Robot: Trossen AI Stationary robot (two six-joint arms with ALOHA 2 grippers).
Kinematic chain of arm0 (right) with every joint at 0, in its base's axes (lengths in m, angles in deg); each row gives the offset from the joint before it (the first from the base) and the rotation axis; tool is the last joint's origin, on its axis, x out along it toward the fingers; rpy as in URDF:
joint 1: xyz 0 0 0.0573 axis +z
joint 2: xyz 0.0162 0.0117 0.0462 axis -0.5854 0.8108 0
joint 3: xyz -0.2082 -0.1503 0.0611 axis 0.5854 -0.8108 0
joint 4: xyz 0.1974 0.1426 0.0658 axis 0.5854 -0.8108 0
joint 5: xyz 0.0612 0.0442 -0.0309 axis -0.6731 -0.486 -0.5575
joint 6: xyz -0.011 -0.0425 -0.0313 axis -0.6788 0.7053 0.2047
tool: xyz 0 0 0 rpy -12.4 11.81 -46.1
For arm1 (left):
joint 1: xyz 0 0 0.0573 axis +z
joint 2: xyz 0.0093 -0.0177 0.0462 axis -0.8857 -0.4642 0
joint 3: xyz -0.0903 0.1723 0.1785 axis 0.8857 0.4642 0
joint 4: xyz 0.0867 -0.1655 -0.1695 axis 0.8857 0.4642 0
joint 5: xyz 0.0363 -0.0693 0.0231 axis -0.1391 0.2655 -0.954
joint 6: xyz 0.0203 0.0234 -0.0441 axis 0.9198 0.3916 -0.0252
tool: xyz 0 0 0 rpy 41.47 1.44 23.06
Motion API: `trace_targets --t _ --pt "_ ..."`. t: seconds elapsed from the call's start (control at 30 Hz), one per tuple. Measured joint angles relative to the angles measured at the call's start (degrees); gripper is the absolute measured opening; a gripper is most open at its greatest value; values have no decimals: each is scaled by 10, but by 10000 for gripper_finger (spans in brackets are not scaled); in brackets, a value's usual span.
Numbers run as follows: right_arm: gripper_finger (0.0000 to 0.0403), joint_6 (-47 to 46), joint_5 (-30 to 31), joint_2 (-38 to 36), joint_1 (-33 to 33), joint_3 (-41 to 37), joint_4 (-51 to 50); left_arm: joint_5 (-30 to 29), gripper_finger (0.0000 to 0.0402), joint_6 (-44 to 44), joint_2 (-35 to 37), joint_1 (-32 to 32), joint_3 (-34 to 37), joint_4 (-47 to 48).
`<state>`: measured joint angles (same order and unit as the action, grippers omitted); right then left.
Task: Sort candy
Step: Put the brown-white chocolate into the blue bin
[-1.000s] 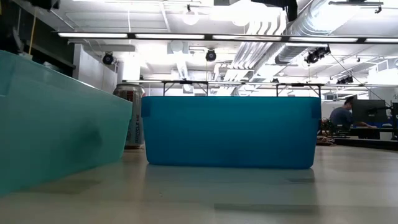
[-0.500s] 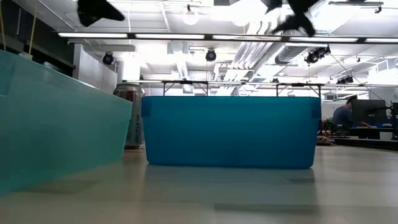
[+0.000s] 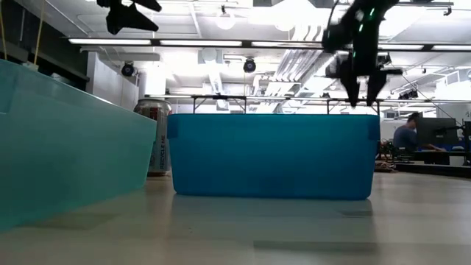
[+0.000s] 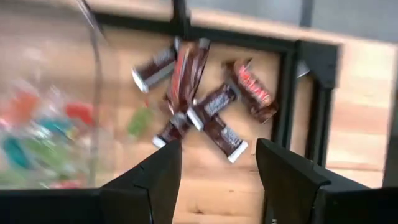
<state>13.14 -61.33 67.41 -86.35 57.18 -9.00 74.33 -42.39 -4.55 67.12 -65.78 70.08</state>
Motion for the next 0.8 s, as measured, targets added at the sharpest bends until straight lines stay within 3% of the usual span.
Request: trace_targets --t 0.3,0.6,0.8 --pt "201 222 -125 162 -86 0 -9 -11 236 -46 -18 0 0 -2" --pt "201 262 -124 256 -87 -1 -20 -45 236 -54 -18 0 0 -23" --pt "201 285 -58 291 -87 -1 -18 -46 236 -48 -18 0 0 -23"
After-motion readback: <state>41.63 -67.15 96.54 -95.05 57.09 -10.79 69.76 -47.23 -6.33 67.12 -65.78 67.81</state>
